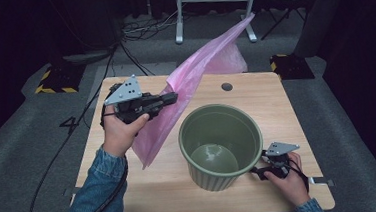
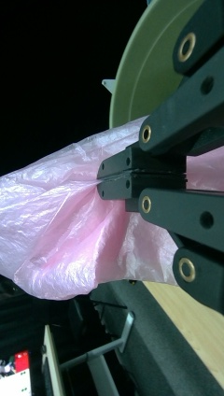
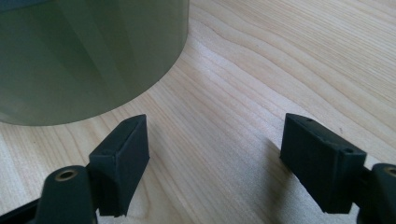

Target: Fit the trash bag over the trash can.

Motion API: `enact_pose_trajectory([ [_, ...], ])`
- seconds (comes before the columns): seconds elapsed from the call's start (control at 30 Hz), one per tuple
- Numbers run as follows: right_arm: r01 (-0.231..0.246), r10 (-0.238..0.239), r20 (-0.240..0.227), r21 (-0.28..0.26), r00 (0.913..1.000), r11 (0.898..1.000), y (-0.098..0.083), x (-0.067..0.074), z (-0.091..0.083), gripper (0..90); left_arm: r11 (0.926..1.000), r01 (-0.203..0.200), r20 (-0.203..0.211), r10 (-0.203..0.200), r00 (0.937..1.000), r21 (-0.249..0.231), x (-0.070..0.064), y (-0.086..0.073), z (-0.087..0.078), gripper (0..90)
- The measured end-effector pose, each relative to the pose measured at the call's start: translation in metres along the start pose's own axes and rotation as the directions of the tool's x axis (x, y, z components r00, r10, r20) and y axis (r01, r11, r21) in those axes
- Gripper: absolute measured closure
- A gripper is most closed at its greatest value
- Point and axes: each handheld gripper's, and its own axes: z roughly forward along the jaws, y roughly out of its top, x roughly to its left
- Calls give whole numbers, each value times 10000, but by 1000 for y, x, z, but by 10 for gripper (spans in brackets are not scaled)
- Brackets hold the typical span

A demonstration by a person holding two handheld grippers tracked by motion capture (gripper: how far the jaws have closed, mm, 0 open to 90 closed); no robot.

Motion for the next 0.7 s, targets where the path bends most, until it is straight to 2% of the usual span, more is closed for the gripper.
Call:
enact_pose_trajectory([
  [0.1,2,-2,1,-2,10000,10000,0,0,0,235,9998,-199,211,201,9996,-98,-6,13,8,894],
  [0.3,-2,2,2,-3,10000,10000,0,0,0,235,9993,-302,580,316,9978,-241,-13,29,22,894],
  [0.5,4,-4,3,-5,10000,10000,0,0,0,235,9963,-779,952,811,9922,-362,-27,46,40,894],
  [0.7,41,-41,-12,-13,10000,10000,0,0,0,234,9953,-759,1290,831,9882,-602,-35,58,54,894],
])
